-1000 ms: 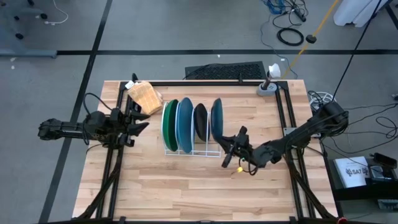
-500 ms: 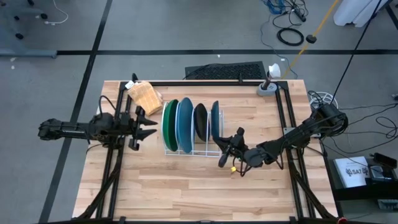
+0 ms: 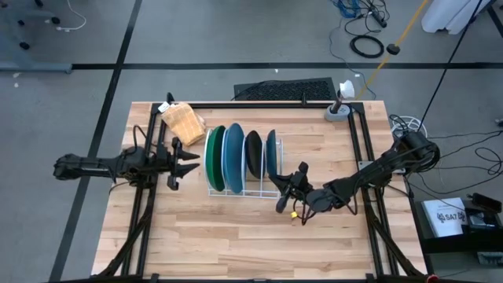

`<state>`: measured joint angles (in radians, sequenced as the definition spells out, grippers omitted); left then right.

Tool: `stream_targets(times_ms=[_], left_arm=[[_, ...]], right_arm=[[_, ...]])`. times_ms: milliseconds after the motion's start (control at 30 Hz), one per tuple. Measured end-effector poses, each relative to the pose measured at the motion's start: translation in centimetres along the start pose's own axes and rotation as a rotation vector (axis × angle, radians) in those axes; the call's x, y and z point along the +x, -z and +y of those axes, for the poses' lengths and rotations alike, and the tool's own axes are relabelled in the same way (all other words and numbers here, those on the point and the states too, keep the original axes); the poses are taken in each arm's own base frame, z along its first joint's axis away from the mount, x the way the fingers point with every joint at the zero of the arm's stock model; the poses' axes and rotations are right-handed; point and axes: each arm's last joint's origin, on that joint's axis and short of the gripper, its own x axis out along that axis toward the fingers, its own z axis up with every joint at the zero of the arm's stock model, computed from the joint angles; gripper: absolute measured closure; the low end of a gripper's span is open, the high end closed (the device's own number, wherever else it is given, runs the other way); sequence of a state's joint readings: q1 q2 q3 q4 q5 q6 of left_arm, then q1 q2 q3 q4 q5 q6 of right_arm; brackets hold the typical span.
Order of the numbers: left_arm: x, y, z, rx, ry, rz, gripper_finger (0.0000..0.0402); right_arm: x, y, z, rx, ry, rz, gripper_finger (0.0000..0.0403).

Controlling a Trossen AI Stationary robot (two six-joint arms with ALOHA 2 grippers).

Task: Sort dishes
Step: Put the dark blue plate in the dish rack, then return to Home Position

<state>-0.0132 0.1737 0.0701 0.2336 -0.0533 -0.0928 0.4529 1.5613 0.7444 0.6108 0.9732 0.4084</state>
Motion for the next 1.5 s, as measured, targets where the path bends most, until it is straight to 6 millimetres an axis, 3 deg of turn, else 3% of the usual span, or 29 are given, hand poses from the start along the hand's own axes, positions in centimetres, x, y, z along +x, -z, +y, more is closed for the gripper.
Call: stream_targets(times_ms=[400,767,1033,1233,1500], left_arm=[[-0.4,1.8,0.3,0.008,-0.036,0.017,0.0253],[-0.5,2.2,0.3,0.035,-0.038,0.065,0.0253],[-0.5,2.5,0.3,0.030,-0.035,0.094,0.0253],[-0.5,2.6,0.3,0.032,-0.035,0.104,0.0253],[-0.5,2.8,0.4,0.038,-0.037,0.120,0.0253]], right_arm=[[0.8,2.3,0.1,-0.039,0.036,0.013,0.0403],[1.1,2.7,0.0,-0.042,0.041,0.020,0.0394],[1.4,3.2,-0.4,0.002,0.066,0.051,0.0352],[1.5,3.6,-0.8,0.011,0.072,0.089,0.0291],[0.5,1.6,-0.1,-0.044,-0.007,0.065,0.0213]])
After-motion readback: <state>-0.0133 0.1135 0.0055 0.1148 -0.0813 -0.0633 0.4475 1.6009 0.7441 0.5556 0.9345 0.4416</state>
